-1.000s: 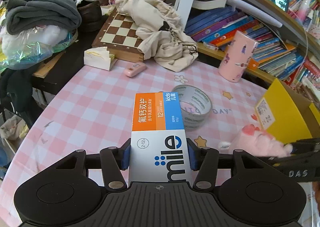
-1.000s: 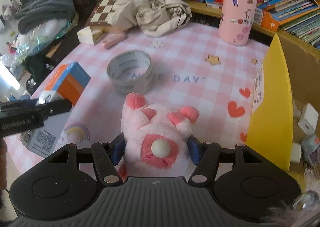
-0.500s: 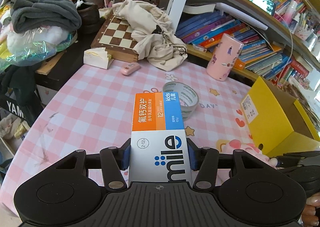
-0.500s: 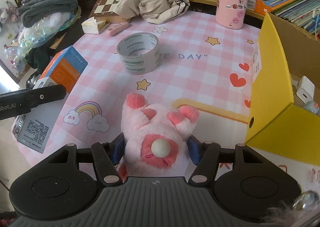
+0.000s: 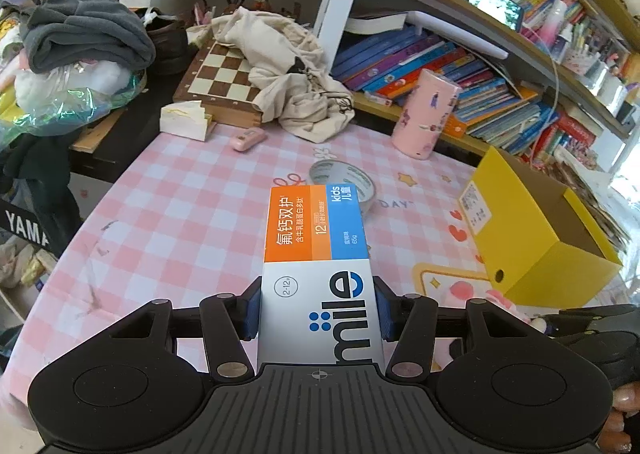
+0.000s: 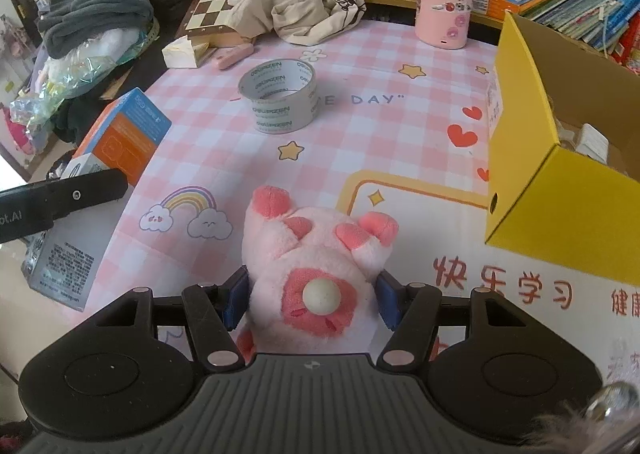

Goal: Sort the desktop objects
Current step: 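Carry the plush pig and usmile box over the yellow box with both grippers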

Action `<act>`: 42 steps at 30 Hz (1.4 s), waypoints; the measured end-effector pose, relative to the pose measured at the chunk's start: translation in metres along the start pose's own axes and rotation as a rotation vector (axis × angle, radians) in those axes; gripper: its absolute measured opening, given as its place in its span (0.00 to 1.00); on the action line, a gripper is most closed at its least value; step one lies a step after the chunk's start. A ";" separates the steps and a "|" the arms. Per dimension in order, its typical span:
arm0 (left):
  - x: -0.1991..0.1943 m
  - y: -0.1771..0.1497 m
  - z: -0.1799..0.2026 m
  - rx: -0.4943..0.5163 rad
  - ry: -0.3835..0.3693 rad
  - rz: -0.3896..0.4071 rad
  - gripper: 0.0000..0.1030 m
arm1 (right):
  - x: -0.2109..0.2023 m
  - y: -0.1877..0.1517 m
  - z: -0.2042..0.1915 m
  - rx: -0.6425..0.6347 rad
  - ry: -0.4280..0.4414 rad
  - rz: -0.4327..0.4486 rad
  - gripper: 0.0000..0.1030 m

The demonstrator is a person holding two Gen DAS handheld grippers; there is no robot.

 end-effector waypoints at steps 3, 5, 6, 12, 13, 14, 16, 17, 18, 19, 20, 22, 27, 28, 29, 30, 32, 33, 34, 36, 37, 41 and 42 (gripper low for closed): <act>-0.004 -0.005 0.002 0.007 -0.019 -0.001 0.50 | -0.005 -0.006 -0.001 0.015 -0.012 0.004 0.59; -0.007 -0.008 0.002 0.012 -0.030 -0.001 0.50 | -0.010 -0.010 -0.002 0.028 -0.021 0.009 0.59; -0.009 -0.009 0.002 0.014 -0.036 -0.001 0.50 | -0.012 -0.012 -0.002 0.034 -0.025 0.012 0.59; -0.014 -0.013 0.002 0.020 -0.065 0.001 0.50 | -0.022 -0.023 0.001 0.068 -0.054 0.022 0.59; -0.014 -0.013 0.003 0.022 -0.069 0.001 0.50 | -0.024 -0.024 0.001 0.074 -0.058 0.023 0.59; -0.015 -0.013 0.004 0.025 -0.073 0.000 0.50 | -0.025 -0.026 0.002 0.081 -0.061 0.024 0.59; -0.015 -0.014 0.006 0.031 -0.081 0.000 0.50 | -0.027 -0.028 0.004 0.093 -0.069 0.028 0.59; -0.015 -0.014 0.008 0.034 -0.085 -0.001 0.50 | -0.028 -0.030 0.005 0.099 -0.073 0.030 0.59; -0.015 -0.015 0.009 0.038 -0.089 -0.003 0.50 | -0.029 -0.031 0.006 0.104 -0.076 0.031 0.59; -0.016 -0.015 0.011 0.044 -0.092 -0.004 0.50 | -0.030 -0.032 0.007 0.109 -0.079 0.033 0.59; -0.016 -0.016 0.012 0.050 -0.095 -0.004 0.50 | -0.031 -0.034 0.007 0.115 -0.080 0.035 0.59; -0.017 -0.018 0.015 0.063 -0.101 -0.004 0.50 | -0.033 -0.036 0.009 0.126 -0.083 0.039 0.59; -0.023 -0.021 0.019 0.082 -0.102 -0.003 0.50 | -0.035 -0.041 0.009 0.138 -0.078 0.044 0.59; -0.023 -0.021 0.020 0.084 -0.102 -0.003 0.50 | -0.036 -0.042 0.010 0.138 -0.078 0.045 0.59; -0.024 -0.021 0.021 0.086 -0.103 -0.004 0.50 | -0.037 -0.043 0.010 0.139 -0.079 0.047 0.59; -0.024 -0.022 0.022 0.088 -0.104 -0.004 0.50 | -0.038 -0.044 0.011 0.143 -0.080 0.048 0.59; -0.025 -0.023 0.027 0.098 -0.111 -0.005 0.50 | -0.042 -0.048 0.014 0.153 -0.085 0.049 0.59; -0.025 -0.023 0.029 0.104 -0.116 -0.006 0.50 | -0.044 -0.050 0.017 0.160 -0.088 0.052 0.59; -0.025 -0.023 0.032 0.110 -0.120 -0.008 0.50 | -0.046 -0.052 0.020 0.169 -0.093 0.055 0.59; -0.025 -0.024 0.038 0.123 -0.130 -0.011 0.50 | -0.051 -0.057 0.026 0.187 -0.102 0.061 0.59; -0.025 -0.024 0.041 0.129 -0.135 -0.012 0.50 | -0.054 -0.059 0.030 0.196 -0.107 0.064 0.59; -0.025 -0.025 0.051 0.145 -0.144 -0.013 0.50 | -0.064 -0.068 0.042 0.235 -0.128 0.075 0.59; -0.025 -0.025 0.054 0.150 -0.148 -0.012 0.50 | -0.066 -0.070 0.044 0.241 -0.132 0.078 0.59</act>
Point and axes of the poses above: each gripper's, at about its wrist camera, not at the fingertips, and x roughly the way its jaws point, z to its right, y to its top, the point moved 4 cm from there along x, roughly the way its jaws point, and after that the axes turned 11 degrees about y, right-handed, at the moved point
